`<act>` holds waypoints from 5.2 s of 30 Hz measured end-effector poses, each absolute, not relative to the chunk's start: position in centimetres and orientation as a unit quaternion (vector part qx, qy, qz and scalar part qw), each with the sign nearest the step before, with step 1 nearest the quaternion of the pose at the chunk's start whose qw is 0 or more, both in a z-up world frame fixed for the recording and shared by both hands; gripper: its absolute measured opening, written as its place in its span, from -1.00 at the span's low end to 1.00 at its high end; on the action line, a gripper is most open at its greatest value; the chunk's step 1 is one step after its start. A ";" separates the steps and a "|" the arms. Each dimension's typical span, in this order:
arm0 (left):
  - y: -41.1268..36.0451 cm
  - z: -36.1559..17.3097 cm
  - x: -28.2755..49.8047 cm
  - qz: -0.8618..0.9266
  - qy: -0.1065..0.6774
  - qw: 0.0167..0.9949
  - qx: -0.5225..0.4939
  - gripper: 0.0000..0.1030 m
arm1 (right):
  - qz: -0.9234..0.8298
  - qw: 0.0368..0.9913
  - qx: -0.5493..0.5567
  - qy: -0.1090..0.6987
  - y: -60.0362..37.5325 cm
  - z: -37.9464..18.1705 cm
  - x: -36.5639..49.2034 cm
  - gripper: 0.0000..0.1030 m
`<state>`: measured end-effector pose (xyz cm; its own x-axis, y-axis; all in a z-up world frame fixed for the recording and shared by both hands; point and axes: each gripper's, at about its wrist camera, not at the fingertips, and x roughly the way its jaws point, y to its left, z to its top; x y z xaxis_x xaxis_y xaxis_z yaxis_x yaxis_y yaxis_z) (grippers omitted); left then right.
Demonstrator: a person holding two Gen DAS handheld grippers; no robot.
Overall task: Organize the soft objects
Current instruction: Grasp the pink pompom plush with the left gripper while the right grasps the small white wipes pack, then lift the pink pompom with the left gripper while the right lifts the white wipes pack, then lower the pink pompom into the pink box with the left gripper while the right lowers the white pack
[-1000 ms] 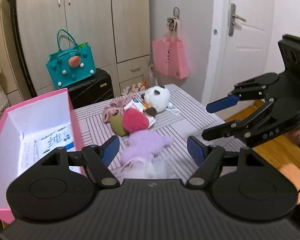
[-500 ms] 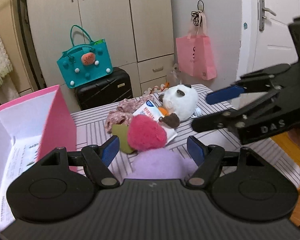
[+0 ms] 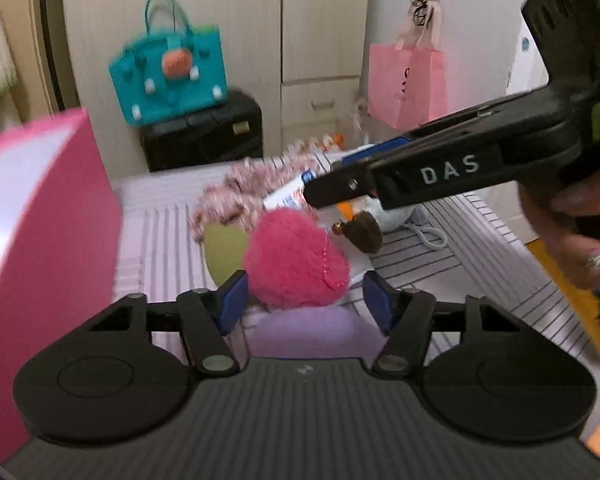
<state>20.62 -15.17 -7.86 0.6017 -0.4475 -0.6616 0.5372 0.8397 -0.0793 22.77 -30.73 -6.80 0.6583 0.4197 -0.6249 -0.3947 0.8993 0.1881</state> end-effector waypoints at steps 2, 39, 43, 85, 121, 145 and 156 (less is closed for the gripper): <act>-14.9 -8.0 21.1 -0.270 0.362 0.890 0.053 0.13 | 0.223 0.908 0.021 0.354 -30.8 -7.1 23.6 -0.20; -12.3 -8.7 21.6 -0.265 0.350 0.899 -0.019 -0.19 | 0.255 0.877 0.031 0.407 -30.2 -9.5 20.3 -0.31; -12.3 -8.7 21.4 -0.263 0.349 0.899 -0.024 -0.20 | 0.248 0.875 0.042 0.414 -30.2 -9.9 21.1 -0.23; -8.4 -4.2 15.5 -0.311 0.345 0.885 -0.026 -0.19 | 0.218 0.883 -0.063 0.412 -29.5 -8.6 16.0 -0.12; -2.4 -0.6 8.6 -0.367 0.426 0.827 0.022 -0.19 | 0.196 0.872 -0.027 0.448 -28.0 -3.1 8.8 -0.08; 8.6 2.7 9.0 -0.319 0.404 0.857 0.005 -0.19 | 0.330 0.842 -0.067 0.422 -15.3 4.3 8.0 -0.08; 9.6 2.7 17.0 -0.267 0.363 0.893 -0.002 -0.19 | 0.329 0.866 -0.124 0.354 -10.4 5.2 14.2 -0.08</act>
<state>17.02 9.60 2.75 0.5940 -0.4781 -0.6470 0.4757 0.8573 -0.1968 14.19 -10.38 5.24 0.5320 0.4826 -0.6958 -0.6587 0.7522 0.0181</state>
